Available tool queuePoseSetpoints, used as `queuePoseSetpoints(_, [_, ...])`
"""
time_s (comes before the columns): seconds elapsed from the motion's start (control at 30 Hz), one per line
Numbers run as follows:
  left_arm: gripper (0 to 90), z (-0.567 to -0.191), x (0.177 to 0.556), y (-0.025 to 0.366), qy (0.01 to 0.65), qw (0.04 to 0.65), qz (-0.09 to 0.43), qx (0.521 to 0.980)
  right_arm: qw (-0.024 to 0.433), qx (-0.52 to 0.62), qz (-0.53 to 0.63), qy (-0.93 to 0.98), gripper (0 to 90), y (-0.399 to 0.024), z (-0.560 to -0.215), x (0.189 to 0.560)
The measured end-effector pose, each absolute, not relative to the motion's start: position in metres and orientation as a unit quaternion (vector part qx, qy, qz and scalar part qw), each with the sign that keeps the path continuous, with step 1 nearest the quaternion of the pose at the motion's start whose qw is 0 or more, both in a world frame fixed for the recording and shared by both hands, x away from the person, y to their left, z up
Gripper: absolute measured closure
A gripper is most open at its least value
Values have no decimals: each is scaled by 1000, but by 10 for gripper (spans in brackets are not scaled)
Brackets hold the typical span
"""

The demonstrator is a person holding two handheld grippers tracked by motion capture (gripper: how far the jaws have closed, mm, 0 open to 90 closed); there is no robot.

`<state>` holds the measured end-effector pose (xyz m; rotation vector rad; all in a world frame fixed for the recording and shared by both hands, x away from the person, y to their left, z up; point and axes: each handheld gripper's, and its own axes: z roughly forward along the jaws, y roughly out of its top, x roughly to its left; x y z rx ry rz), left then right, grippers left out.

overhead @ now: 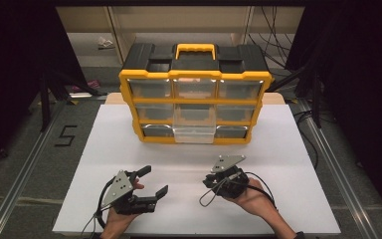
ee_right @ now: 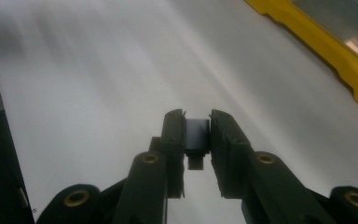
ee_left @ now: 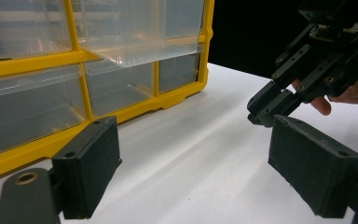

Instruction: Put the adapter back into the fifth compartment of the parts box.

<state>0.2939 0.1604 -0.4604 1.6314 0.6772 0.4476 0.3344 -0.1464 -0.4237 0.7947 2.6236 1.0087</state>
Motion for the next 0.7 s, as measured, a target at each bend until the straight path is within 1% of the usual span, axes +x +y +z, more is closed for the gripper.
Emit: queuePoseSetpoints(0.7, [162, -460, 293, 160, 293, 614, 195, 707, 125, 253, 384, 879, 761, -145, -399, 335])
